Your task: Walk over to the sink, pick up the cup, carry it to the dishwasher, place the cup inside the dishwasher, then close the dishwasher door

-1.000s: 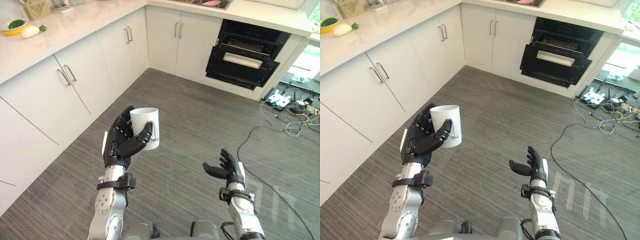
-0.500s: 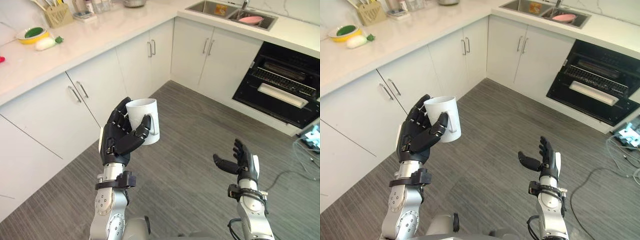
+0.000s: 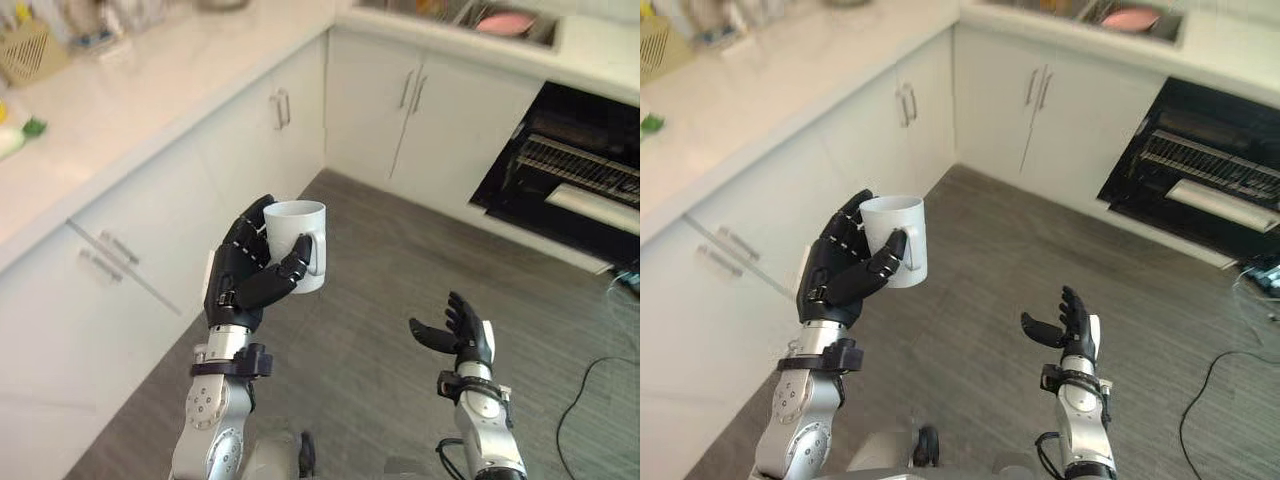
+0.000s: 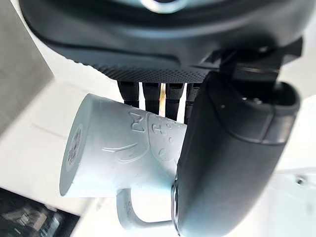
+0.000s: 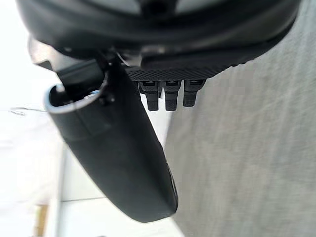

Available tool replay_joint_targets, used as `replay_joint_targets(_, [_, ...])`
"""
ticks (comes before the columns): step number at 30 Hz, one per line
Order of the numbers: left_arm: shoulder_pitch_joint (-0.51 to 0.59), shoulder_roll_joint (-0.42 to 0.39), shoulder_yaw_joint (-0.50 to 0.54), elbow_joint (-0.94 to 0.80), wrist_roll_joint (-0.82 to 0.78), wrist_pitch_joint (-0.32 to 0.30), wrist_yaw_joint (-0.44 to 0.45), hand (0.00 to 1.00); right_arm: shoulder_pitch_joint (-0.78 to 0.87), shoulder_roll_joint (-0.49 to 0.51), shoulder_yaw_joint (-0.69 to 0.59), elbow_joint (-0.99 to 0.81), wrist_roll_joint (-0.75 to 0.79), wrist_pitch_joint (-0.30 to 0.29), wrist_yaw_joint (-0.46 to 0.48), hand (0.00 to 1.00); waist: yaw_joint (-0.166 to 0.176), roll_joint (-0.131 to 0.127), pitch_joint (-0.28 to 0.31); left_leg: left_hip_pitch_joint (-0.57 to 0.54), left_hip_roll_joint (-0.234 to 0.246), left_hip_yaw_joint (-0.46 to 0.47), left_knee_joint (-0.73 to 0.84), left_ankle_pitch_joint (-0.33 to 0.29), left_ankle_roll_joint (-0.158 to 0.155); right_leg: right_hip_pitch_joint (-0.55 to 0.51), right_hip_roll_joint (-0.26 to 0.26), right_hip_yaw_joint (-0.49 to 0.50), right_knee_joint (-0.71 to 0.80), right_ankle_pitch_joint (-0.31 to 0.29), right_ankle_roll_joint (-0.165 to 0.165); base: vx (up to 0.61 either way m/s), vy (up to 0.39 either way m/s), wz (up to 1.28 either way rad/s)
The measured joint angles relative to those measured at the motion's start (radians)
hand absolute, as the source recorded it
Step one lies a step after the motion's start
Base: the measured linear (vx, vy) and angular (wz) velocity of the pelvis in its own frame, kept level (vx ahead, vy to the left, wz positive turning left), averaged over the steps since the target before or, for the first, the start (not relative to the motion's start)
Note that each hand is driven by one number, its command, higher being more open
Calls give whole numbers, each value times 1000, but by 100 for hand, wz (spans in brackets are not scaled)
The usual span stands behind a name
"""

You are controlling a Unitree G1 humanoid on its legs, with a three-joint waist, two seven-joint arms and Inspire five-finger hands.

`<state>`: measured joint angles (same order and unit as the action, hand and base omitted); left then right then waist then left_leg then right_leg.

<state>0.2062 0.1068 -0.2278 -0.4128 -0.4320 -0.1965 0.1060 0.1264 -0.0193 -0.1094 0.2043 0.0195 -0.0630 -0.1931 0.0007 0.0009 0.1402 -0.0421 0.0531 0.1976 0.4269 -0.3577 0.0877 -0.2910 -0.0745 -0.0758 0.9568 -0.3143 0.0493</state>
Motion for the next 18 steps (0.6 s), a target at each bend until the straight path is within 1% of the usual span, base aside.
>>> replay_joint_targets(1, [-5,3,-3,-2,0,-6,-4,30,-2,5,4,-1,-6,-10,1,90,-12,-13,-11,31,-1,9,-27,-8,-11,-58,7,-43,-84,0,0,531,29,-31])
replay_joint_targets(2, [-16,10,-6,10,0,-10,-4,30,-3,2,6,7,-6,-12,1,90,-21,-26,-20,84,-5,17,-72,-11,-36,-98,21,-89,-254,14,-1,473,17,-17])
replay_joint_targets(3, [-21,13,-5,22,1,-12,-5,30,-3,0,5,16,-6,-12,0,90,-25,-31,-24,114,-6,22,-93,-15,-47,-112,31,-105,-343,40,-11,552,20,-10])
replay_joint_targets(4, [-26,13,-4,42,1,-12,-4,30,-5,-7,5,32,-6,-12,0,90,-34,-34,-26,156,-7,23,-124,-26,-65,-124,50,-118,-466,97,-25,606,10,19])
replay_joint_targets(5, [-27,9,8,85,2,-13,2,30,-4,-23,4,65,-6,-10,-1,90,-65,-39,-44,211,-13,-4,-152,-44,-97,-137,75,-113,-541,261,-75,805,-12,41])
replay_joint_targets(6, [-28,7,10,107,2,-13,2,30,0,-30,1,76,-6,-5,-2,90,-78,-36,-52,225,-9,-27,-144,-50,-107,-125,77,-112,-534,311,-127,845,-36,40])
replay_joint_targets(7, [-25,-15,7,149,3,-2,4,30,-4,-52,-4,94,-5,12,-3,90,-77,18,-60,217,38,-60,-76,-57,-127,-102,109,-135,-515,264,-133,856,-67,5])
replay_joint_targets(8, [-24,-30,15,169,3,8,5,30,-6,-59,-3,90,-5,21,-1,90,-68,41,-46,169,69,-79,105,-24,-162,-62,139,-137,-515,233,-150,680,-67,-16])
replay_joint_targets(9, [-22,-40,23,178,3,15,5,30,-3,-58,0,84,-4,23,2,90,-65,49,-41,124,87,-91,232,26,-178,-29,152,-135,-527,221,-161,648,-76,-22])
replay_joint_targets(10, [-11,-55,30,180,2,27,5,30,9,-52,11,54,-4,25,1,90,-56,59,-36,26,121,-131,493,151,-185,53,177,-121,-568,203,-168,496,-51,-21])
replay_joint_targets(11, [-2,-58,29,177,2,27,4,30,15,-47,18,35,-3,25,0,90,-47,64,-34,-14,140,-132,600,157,-186,103,193,-106,-602,200,-170,613,-36,-36])
replay_joint_targets(12, [21,-59,26,160,2,27,2,30,22,-38,29,-11,-2,21,-8,90,-33,63,-31,-96,170,-123,749,147,-168,205,212,-77,-676,192,-172,591,-7,-54])
replay_joint_targets(13, [39,-58,20,141,2,27,-2,30,22,-38,40,-49,-2,5,-10,90,-13,59,-29,-168,179,-109,789,126,-139,278,213,-36,-722,179,-164,573,12,-61])
replay_joint_targets(14, [47,-61,20,131,2,26,-6,30,19,-39,41,-63,-2,-3,-10,90,0,61,-30,-202,181,-105,781,111,-131,309,213,-14,-741,172,-163,522,59,-72])
replay_joint_targets(15, [54,-67,24,126,1,19,-10,30,2,-42,41,-68,-1,-18,-10,90,19,62,-31,-272,169,-112,714,77,-122,360,208,20,-770,158,-156,480,117,-66])
replay_joint_targets(16, [53,-68,29,126,0,18,-11,30,-17,-49,39,-59,-1,-18,-10,90,27,59,-30,-323,134,-136,572,55,-117,395,194,43,-778,134,-148,466,147,-56])
replay_joint_targets(17, [53,-68,30,126,0,18,-12,30,-25,-55,38,-54,-1,-18,-10,90,30,53,-27,-338,108,-156,496,51,-120,409,182,54,-777,119,-142,455,200,-45])
replay_joint_targets(18, [54,-68,38,126,0,18,-15,30,-51,-67,33,-21,-1,-19,-10,90,31,45,-21,-354,30,-234,293,66,-143,436,148,78,-764,79,-126,460,245,-54])
